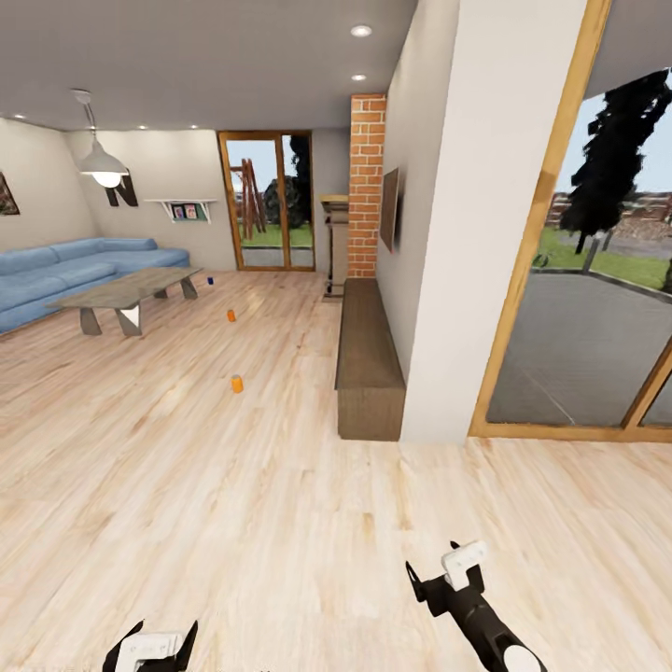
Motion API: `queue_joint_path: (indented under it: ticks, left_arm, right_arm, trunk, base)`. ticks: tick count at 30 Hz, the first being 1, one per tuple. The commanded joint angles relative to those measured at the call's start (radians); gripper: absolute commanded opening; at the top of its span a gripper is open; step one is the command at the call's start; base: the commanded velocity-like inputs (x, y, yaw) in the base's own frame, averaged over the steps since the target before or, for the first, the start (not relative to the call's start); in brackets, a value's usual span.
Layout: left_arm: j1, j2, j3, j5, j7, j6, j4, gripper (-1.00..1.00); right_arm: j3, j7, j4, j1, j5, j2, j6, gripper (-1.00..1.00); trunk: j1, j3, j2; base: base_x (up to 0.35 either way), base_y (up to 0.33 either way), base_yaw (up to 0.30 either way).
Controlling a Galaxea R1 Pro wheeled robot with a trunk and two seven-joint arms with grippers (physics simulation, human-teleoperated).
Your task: Put the three can of soda from the living room inside the tash can in the kitchen.
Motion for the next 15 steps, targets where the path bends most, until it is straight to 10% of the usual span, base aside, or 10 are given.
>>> queue_joint_path:
  ticks: [1,15]
  left_arm:
    - [0.000,0.000,0.000,0.000,0.000,0.000,0.000,1.00]
    - [0.000,0.000,0.000,-0.005,0.000,0.000,0.001,1.00]
  right_arm:
    - [0.001,0.000,0.001,0.000,0.000,0.001,-0.001,1.00]
    - [0.038,0.000,0.003,0.000,0.001,0.006,-0.003,1.00]
  trunk:
    - [0.000,0.000,0.000]
    - [0.000,0.001,0.000]
  base:
    - [0.000,0.000,0.243]
    - [0.126,0.000,0.111]
